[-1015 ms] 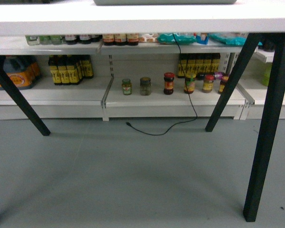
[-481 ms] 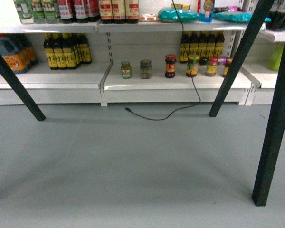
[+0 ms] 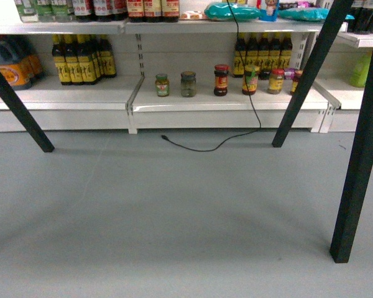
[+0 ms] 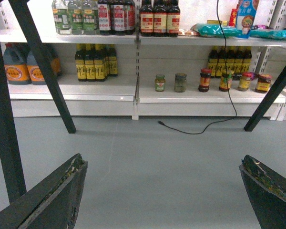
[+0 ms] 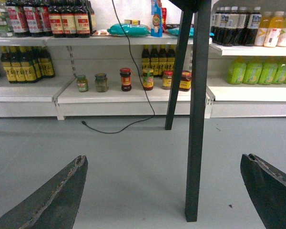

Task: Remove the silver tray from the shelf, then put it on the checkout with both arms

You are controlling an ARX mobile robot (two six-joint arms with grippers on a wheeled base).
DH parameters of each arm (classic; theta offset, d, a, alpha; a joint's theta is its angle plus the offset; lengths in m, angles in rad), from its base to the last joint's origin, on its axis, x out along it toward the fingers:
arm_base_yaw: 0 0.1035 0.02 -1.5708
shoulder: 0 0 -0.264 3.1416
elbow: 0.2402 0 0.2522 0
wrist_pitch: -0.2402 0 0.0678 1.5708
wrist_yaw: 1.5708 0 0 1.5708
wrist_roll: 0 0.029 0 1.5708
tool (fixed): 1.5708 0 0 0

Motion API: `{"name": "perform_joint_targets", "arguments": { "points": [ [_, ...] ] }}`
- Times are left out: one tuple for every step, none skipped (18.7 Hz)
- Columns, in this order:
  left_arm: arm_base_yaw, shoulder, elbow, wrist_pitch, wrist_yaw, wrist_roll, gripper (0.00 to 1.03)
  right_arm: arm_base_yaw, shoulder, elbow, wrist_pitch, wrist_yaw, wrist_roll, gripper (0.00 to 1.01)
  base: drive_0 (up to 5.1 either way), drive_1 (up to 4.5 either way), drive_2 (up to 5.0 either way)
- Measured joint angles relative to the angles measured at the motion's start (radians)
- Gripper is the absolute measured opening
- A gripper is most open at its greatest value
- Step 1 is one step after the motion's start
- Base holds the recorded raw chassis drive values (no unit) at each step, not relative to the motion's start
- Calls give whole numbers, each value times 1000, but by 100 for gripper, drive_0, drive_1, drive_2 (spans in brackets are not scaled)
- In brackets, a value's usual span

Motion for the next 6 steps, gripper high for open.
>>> {"name": "perform_joint_targets", "arguments": {
  "points": [
    [0, 0, 0, 0, 0, 0, 98, 0, 0, 0, 0, 0, 0, 98, 0, 0, 0],
    [0, 0, 0, 0, 0, 0, 98, 0, 0, 0, 0, 0, 0, 98, 0, 0, 0],
    [0, 0, 0, 0, 0, 0, 98, 0, 0, 0, 0, 0, 0, 98, 0, 0, 0],
    [0, 0, 0, 0, 0, 0, 98, 0, 0, 0, 0, 0, 0, 98, 0, 0, 0],
    [0, 0, 0, 0, 0, 0, 98, 0, 0, 0, 0, 0, 0, 98, 0, 0, 0],
    [0, 0, 0, 0, 0, 0, 98, 0, 0, 0, 0, 0, 0, 98, 0, 0, 0]
  ]
}}
